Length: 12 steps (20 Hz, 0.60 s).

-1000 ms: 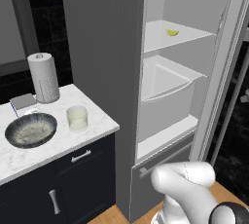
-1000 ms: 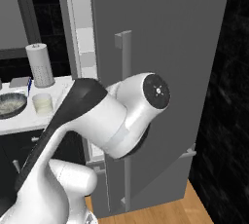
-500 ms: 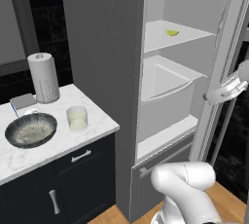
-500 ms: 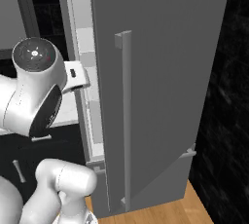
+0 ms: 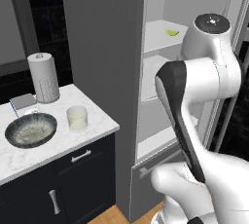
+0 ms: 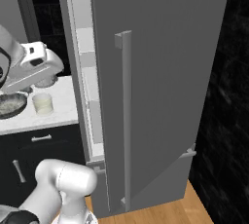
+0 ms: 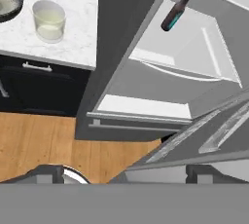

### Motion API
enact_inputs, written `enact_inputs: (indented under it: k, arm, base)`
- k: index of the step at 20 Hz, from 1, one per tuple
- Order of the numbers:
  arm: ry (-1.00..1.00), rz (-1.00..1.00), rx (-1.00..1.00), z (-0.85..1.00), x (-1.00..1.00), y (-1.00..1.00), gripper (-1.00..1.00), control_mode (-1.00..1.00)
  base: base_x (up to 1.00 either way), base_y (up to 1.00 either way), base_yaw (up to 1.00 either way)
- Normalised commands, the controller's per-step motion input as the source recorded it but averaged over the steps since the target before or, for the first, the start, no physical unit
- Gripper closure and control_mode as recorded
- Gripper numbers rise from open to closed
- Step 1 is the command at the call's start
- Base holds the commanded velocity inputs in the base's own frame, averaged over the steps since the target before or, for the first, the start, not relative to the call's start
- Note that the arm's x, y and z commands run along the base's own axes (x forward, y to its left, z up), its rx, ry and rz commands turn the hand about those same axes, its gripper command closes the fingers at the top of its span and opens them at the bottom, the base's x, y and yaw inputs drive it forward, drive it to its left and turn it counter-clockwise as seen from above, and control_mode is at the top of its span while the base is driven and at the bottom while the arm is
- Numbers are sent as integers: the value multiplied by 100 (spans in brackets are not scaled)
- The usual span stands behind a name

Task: Grab a lemon wedge from the fridge and one ice cube from the ice bowl, and put them in the glass of lemonade.

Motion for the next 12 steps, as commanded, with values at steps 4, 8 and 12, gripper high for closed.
enact_inputs:
  k: [4,8,12]
  arm:
    - [18,-15,-28,-31,99,0,-100,-100]
    - [5,-11,-20,-54,92,-3,-100,-100]
    - [0,-11,-18,-52,61,-21,-100,-100]
  base:
    - [0,0,0]
    - [0,0,0]
    - [0,0,0]
